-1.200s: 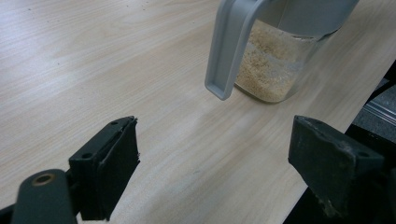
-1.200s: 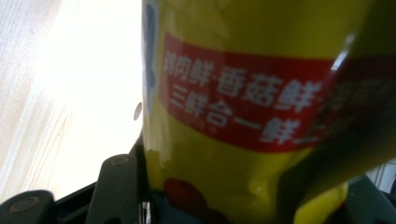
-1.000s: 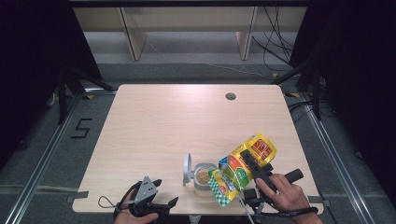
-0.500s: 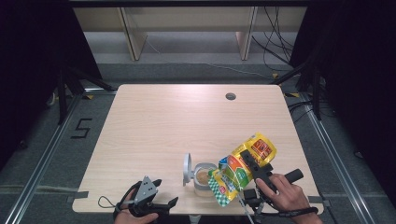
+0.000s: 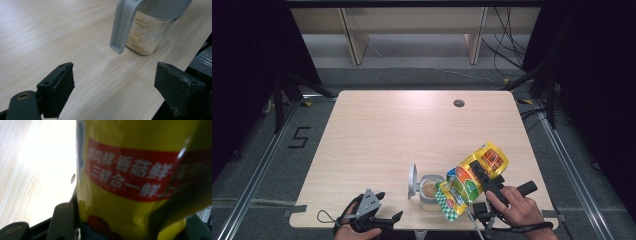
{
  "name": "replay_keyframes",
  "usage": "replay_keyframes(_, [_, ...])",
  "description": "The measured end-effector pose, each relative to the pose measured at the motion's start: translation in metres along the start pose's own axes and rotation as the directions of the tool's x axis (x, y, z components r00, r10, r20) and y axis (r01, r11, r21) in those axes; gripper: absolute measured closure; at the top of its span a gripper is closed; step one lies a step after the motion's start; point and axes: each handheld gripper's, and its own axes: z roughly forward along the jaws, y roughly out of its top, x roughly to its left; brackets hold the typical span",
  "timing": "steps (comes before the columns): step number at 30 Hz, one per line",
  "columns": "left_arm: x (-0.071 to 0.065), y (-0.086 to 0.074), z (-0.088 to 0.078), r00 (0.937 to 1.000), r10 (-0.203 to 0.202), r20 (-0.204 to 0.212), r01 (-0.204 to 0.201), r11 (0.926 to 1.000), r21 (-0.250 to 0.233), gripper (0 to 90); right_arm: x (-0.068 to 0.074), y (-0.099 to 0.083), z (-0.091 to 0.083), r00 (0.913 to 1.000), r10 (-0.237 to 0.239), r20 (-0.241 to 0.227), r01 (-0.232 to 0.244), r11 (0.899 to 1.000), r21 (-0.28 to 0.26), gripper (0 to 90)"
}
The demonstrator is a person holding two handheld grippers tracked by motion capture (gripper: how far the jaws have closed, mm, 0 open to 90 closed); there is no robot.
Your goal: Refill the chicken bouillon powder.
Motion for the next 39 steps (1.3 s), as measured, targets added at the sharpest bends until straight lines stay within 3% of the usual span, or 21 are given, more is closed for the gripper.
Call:
replay_keyframes(1, [0.0001,-0.0001,0.0002,1.0,-0.001,0.0,0.001,1.0,-0.002,15.4,-0.0017,0.0003,0.0001,0.9998,-0.02,0.007,0.02,1.0,-0.006,47.6])
replay_keyframes(8, [0.0,0.0,-0.0002,1.0,0.001,-0.004,-0.001,1.0,0.001,15.4,-0.001,0.0007,0.0006,0.9995,-0.03,-0.011,0.03,1.0,-0.003,47.8])
replay_keyframes(26, [0.0,0.0002,-0.0007,1.0,0.003,-0.008,-0.003,1.0,0.006,15.4,0.0005,0.0006,0.0002,0.9999,-0.007,-0.015,0.007,1.0,0.001,48.0])
replay_keyframes(29, [0.0002,0.0001,-0.0003,1.0,0.003,-0.004,-0.003,1.0,0.003,15.4,0.0,0.0009,0.0,0.9996,-0.023,-0.014,0.023,1.0,0.003,48.0])
replay_keyframes(30, [0.0002,0.0001,-0.0003,1.0,0.004,-0.004,-0.004,1.0,0.004,15.3,-0.0004,0.0009,-0.0002,0.9996,-0.027,0.005,0.027,1.0,0.002,48.0])
replay_keyframes(39, [0.0001,-0.0001,0.0003,1.0,0.002,0.001,-0.002,1.0,-0.002,15.3,0.0003,0.0011,0.0005,0.9991,-0.04,-0.016,0.04,0.999,0.002,48.9])
